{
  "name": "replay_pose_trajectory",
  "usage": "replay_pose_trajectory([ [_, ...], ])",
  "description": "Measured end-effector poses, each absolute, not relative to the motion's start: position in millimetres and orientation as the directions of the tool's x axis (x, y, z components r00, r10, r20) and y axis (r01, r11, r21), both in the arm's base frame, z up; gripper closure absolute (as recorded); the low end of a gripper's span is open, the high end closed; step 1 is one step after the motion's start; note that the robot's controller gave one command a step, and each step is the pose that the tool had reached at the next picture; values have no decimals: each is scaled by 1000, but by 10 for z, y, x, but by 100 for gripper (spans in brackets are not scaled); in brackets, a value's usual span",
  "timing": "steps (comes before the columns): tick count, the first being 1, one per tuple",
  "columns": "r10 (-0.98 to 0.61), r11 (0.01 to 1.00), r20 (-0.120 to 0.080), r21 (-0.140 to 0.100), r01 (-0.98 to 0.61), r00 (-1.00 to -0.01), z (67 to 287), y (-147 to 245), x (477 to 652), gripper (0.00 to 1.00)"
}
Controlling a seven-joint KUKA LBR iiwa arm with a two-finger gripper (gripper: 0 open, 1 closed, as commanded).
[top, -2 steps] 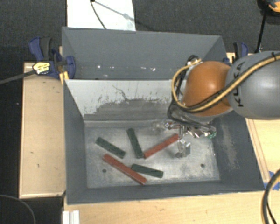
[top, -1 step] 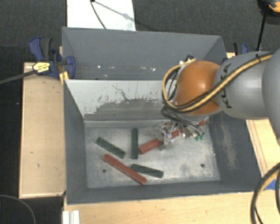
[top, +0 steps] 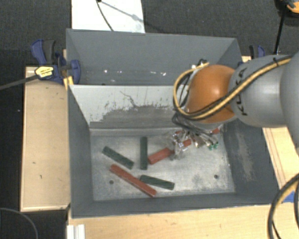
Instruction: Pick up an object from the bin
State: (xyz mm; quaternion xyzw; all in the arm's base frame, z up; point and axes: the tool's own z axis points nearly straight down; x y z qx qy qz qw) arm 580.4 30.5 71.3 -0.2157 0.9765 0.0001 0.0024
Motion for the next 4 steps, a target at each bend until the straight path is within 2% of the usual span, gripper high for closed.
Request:
replay_pose_trajectory([
  [2,-422,907,-4,0,-422,-907,758,306,5802,100],
  [3,-422,907,3,3,-422,-907,861,307,5783,100],
  [4,-422,907,2,2,-422,-907,1077,308,5788,100],
])
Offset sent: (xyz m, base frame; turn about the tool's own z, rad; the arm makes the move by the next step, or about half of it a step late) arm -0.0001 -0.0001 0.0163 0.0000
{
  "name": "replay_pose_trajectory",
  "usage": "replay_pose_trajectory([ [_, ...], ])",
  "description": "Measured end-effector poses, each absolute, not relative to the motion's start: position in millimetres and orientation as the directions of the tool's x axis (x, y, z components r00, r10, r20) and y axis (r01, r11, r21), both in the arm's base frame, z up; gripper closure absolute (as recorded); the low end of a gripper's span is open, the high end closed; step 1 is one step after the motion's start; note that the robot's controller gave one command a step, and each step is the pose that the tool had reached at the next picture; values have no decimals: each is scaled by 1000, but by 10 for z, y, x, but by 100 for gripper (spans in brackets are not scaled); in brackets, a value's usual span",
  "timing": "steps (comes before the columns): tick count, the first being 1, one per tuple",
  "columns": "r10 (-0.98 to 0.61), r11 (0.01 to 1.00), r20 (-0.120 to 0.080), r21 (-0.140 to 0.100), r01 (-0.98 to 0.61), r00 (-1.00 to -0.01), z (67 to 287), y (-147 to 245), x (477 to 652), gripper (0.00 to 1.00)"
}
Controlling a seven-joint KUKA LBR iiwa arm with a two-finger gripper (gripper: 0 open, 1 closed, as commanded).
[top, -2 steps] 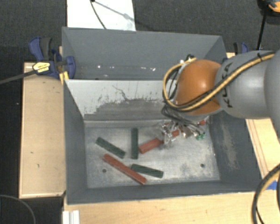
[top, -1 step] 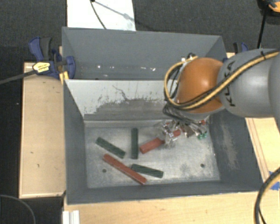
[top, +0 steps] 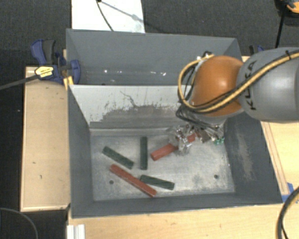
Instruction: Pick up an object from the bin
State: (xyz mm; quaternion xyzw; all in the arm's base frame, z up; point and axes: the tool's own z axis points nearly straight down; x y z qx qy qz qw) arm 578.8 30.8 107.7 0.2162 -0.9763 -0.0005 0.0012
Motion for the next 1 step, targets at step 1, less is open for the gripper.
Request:
replay_pose_trajectory([
  [1,-422,907,-5,-1,-422,-907,1208,309,5811,100],
])
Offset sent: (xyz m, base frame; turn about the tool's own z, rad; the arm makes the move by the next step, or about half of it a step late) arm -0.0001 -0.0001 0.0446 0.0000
